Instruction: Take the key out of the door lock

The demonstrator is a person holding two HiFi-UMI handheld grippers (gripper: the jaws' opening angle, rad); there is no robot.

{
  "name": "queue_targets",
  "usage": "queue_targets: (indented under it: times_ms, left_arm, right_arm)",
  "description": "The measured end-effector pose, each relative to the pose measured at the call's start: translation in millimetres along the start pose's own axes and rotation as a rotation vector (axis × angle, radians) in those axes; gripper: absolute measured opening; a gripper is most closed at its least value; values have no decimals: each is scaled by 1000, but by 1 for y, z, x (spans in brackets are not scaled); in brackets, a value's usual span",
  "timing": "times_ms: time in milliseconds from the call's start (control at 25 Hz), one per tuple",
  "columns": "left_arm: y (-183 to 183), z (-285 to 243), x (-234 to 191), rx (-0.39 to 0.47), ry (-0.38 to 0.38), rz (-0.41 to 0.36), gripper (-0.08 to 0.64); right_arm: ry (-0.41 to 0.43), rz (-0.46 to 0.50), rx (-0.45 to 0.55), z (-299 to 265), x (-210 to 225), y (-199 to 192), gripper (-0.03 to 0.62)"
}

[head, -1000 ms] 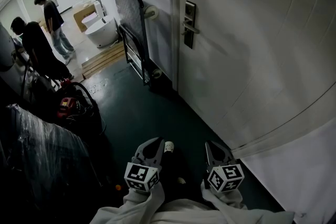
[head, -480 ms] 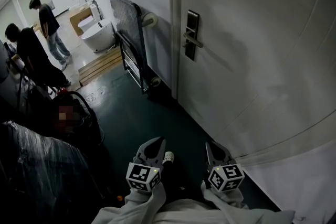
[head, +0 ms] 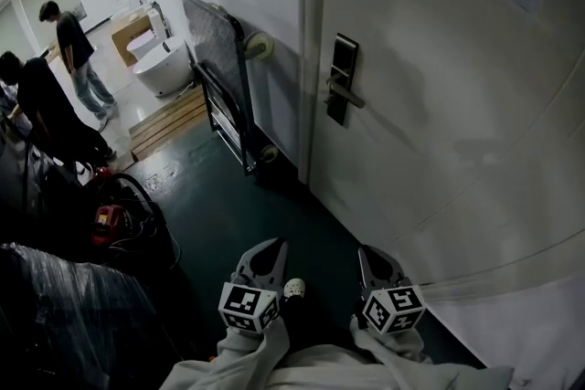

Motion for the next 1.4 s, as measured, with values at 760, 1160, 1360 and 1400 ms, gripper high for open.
queue_targets:
  times_ms: [760,1160,1360,1400]
  left_arm:
    - [24,-90,-90,-2,-105,-15,14]
    - [19,-111,-96,-25,-147,26,14]
    - [17,-131,-99,-41,-169,100,14]
    - [19,-137,-98,-38,-176,115,15]
  right_arm:
    - [-72,-15,48,-115,2,40,52]
    - [-77,17,18,-139,-2,47,52]
    - [-88,28,10,-147,5,53,52]
    - [-93,27,10,-148,8,54,52]
Point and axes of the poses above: the fingertips, and each gripper's own axes: z backward along the fingers, x to its right, y out of its top, the point moved 2 cm from there along z, backward along the fingers, and after that the axes turned 2 degrees about -z, right-handed, at the moved point
